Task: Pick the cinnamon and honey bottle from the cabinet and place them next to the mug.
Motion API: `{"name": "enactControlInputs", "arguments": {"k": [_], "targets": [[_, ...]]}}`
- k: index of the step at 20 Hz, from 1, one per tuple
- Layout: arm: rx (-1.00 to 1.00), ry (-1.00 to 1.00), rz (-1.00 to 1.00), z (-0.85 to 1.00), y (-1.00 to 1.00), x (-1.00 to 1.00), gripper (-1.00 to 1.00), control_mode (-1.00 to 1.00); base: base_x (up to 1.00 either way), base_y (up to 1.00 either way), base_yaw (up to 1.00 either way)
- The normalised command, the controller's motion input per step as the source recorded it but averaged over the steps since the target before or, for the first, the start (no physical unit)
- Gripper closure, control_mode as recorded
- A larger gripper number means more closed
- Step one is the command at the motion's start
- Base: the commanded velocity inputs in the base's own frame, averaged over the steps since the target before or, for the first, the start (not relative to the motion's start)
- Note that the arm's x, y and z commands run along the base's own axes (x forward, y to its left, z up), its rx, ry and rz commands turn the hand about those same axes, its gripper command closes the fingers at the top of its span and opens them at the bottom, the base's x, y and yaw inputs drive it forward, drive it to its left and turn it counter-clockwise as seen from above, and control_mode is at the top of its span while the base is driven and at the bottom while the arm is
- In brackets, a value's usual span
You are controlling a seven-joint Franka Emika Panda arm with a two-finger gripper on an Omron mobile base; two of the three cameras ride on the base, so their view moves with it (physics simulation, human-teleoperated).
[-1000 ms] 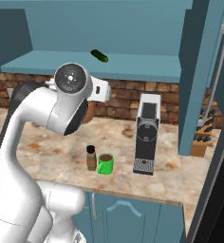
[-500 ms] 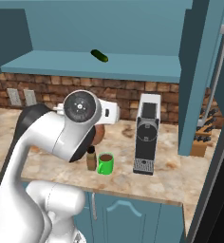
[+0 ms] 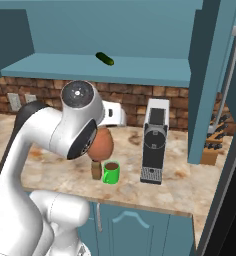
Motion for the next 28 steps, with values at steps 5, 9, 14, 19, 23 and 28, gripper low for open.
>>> {"name": "enactControlInputs", "arguments": {"k": [5, 9, 14, 19, 23, 28], "targets": [[0.00, -0.05, 0.01, -0.91, -0.18, 0.03, 1.00, -1.00, 0.00, 0.00, 0.00], [0.00, -0.05, 0.02, -0.85, -0.21, 0.00, 1.00, -1.00, 0.00, 0.00, 0.00], [0.00, -0.01, 0.02, -0.73, -0.25, 0.00, 1.00, -1.00, 0.00, 0.00, 0.00], [0.00, 0.00, 0.09, -0.15, -0.39, 0.21, 1.00, -1.00, 0.00, 0.00, 0.00], [0.00, 0.00, 0.25, -0.16, -0.21, 0.13, 1.00, -1.00, 0.00, 0.00, 0.00], [0.00, 0.04, 0.26, -0.11, -0.05, 0.00, 1.00, -1.00, 0.00, 0.00, 0.00]]}}
